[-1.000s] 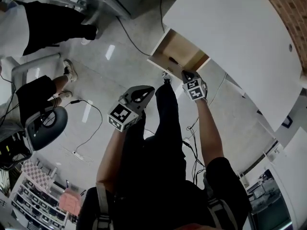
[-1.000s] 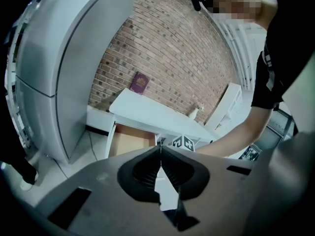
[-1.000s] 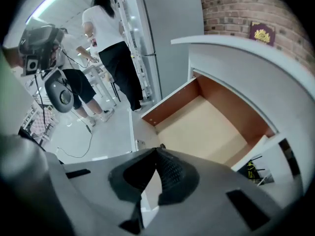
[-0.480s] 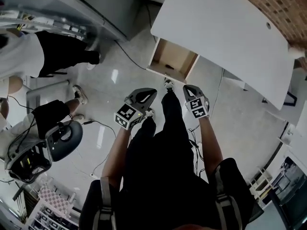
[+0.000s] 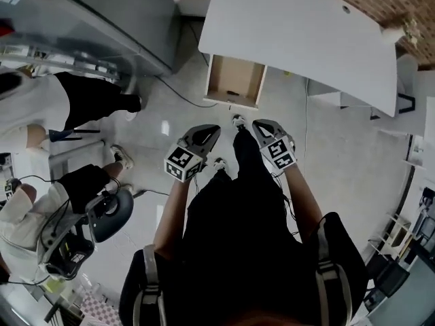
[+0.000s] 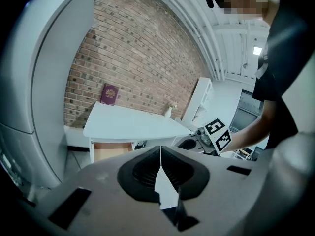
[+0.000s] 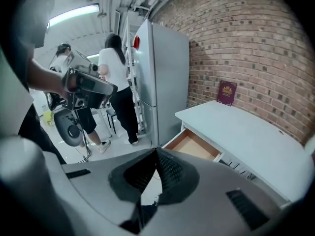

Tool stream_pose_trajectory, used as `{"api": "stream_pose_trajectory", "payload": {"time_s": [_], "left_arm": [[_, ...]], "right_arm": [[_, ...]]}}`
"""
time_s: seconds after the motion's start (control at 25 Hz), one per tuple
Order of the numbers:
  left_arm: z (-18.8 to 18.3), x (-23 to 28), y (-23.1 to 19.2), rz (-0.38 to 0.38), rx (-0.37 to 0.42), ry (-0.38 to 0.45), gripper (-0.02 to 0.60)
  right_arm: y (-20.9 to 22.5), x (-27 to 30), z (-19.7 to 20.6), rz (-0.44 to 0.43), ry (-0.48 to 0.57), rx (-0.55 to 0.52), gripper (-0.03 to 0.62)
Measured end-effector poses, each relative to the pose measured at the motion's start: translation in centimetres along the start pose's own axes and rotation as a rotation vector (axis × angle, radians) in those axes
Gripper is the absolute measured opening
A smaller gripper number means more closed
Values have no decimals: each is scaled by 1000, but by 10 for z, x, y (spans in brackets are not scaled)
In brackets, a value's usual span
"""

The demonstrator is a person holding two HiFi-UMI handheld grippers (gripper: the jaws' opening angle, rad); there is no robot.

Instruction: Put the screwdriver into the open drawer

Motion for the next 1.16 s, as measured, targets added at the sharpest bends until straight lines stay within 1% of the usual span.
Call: {"api": "stream_pose_trajectory", "payload": {"time_s": [0.2,0.36,0.52,0.8,1.0,1.16], "left_arm": [[-4,-21,12,24,32,13,17],[-4,-33,17,39,70,2,17],[-8,-44,26,60,91,19,17],[-14,-61,31,64,125,38,16],[-14,-73,36,57,130,55,17],[-8,-83,41,57,124,52,17]], "right_arm": [[-25,-19,-8,25,16,3,55],[-38,-28,-18,56,40,-1,55],[-53,-37,-24,79,59,-3,55],[-69,-52,-34,106,85,-18,55],[-80,-60,-36,115,91,-32,55],[-90,-63,-35,117,94,-27,55]]}}
Point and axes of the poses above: the fingertips, and each gripper's own axes: x forward along the fingers, y to its right, z out of its underside, the point moved 1 cm from there along -x, backward along the fingers, and after that the axes turned 3 degrees about -z, right-handed, at the moved point
